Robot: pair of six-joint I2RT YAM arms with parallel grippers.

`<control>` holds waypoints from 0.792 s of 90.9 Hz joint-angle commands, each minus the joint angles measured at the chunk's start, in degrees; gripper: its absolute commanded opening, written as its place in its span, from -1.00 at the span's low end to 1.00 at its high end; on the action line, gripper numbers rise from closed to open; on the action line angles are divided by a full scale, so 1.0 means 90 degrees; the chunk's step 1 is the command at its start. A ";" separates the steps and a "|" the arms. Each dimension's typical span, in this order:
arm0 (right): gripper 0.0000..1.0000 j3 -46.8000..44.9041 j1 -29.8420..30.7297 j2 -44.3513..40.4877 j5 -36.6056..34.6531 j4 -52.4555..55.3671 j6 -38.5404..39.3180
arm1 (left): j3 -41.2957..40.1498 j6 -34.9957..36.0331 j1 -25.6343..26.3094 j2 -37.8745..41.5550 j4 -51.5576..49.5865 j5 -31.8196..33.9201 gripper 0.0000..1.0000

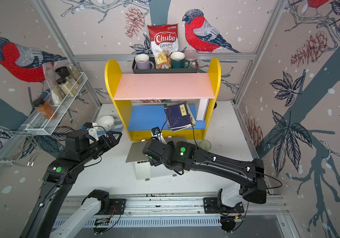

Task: Close the laptop lid and set it aside
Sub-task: Close the lid of the laptop.

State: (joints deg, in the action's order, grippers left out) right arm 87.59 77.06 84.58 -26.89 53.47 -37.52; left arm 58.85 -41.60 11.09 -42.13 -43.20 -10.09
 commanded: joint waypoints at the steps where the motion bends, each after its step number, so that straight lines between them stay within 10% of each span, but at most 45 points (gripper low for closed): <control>1: 0.61 -0.0080 0.0042 -0.0039 0.0098 0.0084 -0.0088 | -0.0029 0.0003 0.0027 0.0012 0.0222 0.0013 0.91; 72: 0.62 -0.0916 0.0242 -0.0213 0.0272 -0.0271 -0.0498 | -0.0210 -0.0035 0.0027 0.0078 0.0245 0.0007 0.91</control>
State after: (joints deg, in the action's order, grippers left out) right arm 80.16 78.91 82.91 -25.78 50.19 -40.88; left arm 57.12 -41.98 11.09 -41.39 -42.72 -10.28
